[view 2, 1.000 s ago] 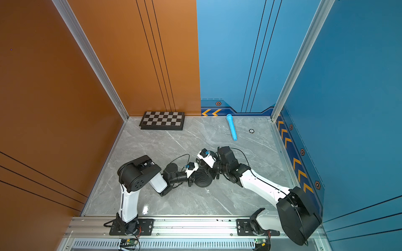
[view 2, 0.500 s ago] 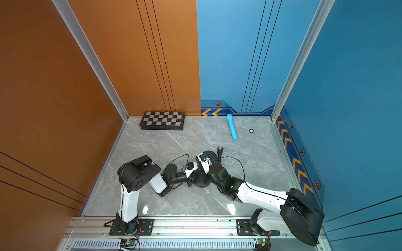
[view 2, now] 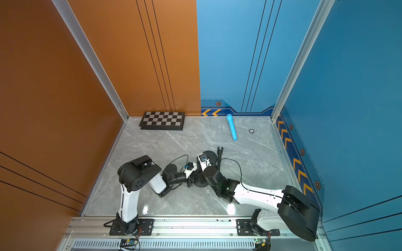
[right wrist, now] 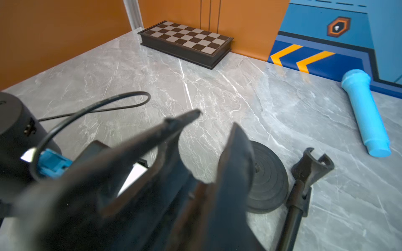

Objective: Assemble a microphone stand
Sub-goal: Screw the microphone stand pole into the microphone stand base.

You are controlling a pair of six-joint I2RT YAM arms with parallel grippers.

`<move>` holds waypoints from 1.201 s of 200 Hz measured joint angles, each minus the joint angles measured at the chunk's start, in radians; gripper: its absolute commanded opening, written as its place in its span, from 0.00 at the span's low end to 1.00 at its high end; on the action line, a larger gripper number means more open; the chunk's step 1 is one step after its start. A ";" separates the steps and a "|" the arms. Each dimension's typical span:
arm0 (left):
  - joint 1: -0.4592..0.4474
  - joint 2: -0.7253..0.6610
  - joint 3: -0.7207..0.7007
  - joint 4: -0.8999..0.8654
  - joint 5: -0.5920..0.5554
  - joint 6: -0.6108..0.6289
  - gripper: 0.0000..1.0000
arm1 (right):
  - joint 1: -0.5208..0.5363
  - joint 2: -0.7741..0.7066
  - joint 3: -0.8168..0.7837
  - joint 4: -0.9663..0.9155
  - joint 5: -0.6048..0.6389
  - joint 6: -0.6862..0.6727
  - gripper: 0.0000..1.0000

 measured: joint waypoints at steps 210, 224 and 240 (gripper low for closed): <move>0.012 0.004 0.002 0.002 0.024 -0.026 0.22 | -0.006 0.019 0.078 -0.136 -0.035 0.017 0.00; 0.009 0.006 0.003 0.004 0.023 -0.026 0.22 | 0.076 0.028 0.056 -0.101 0.146 0.122 0.00; 0.006 0.009 0.009 0.004 0.023 -0.024 0.14 | 0.122 0.055 0.050 -0.066 0.273 0.199 0.00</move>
